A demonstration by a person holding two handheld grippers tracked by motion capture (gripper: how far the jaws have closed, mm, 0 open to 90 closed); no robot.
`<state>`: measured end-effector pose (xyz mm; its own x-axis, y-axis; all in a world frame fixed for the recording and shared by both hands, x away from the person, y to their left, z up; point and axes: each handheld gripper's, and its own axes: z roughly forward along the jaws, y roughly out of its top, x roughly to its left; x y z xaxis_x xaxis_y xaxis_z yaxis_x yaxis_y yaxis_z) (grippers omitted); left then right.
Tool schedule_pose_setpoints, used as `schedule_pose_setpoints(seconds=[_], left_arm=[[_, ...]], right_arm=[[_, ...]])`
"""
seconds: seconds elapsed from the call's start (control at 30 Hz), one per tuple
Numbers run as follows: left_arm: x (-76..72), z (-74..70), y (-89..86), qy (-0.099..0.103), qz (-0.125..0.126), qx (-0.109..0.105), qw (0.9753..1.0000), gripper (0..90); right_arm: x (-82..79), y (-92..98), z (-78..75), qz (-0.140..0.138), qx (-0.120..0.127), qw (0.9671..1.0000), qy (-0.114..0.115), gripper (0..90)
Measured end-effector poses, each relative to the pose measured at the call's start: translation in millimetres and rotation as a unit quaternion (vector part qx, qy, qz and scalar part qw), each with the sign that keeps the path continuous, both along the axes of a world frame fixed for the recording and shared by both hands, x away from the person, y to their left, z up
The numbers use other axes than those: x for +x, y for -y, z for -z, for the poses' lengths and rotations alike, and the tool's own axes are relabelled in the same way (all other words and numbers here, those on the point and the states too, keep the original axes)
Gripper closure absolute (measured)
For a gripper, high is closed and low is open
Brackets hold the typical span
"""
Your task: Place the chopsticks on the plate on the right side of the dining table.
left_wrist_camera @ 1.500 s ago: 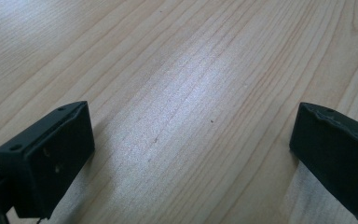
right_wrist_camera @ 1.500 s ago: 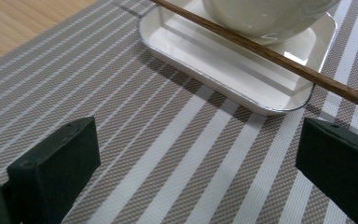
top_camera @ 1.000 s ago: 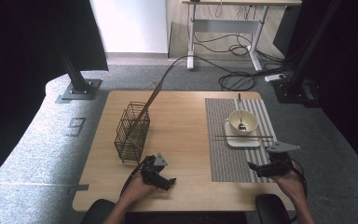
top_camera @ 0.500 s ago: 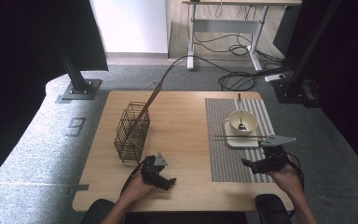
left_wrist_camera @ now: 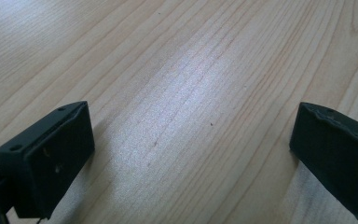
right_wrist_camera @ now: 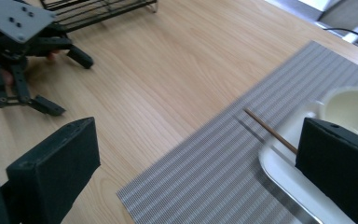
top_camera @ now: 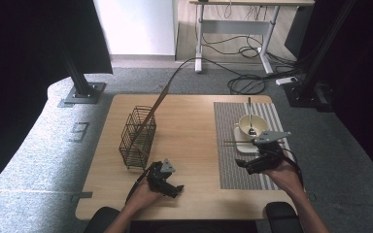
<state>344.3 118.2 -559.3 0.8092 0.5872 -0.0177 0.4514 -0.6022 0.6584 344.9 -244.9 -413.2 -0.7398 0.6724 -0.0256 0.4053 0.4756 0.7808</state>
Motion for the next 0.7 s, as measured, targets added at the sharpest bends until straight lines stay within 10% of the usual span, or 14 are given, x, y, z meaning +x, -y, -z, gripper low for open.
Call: schedule_pose_setpoints(seconds=[0.7], left_arm=[[-0.2, 0.1, 0.1, 0.0, -0.001, -0.001, 1.0, 0.0]], right_arm=[[27.5, -93.1, -0.1, -0.097, -0.011, 0.9951, -0.016, 0.0]])
